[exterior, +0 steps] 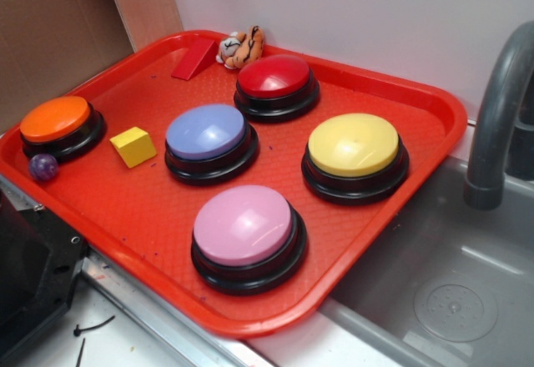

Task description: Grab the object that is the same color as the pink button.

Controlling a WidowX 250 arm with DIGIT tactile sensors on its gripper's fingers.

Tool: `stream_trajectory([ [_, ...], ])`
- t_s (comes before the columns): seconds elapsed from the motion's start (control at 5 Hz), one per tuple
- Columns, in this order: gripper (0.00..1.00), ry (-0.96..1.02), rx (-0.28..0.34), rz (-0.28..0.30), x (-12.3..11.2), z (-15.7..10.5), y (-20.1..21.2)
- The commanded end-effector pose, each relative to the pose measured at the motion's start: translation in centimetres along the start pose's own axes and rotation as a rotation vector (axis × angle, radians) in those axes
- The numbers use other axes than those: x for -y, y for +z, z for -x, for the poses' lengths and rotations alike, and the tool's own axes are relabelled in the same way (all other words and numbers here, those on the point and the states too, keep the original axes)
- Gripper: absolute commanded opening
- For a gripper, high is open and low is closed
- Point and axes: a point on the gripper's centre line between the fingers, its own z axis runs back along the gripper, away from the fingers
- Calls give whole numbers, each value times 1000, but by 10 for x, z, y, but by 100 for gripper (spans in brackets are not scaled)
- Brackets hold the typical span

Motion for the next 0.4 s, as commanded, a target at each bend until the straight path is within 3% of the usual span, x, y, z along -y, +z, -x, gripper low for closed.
stream_trajectory([
  [0.0, 0, -229, -137, 56, 31, 32, 49],
  [0.2, 0, -293, -169, 68, 40, 50, 61],
])
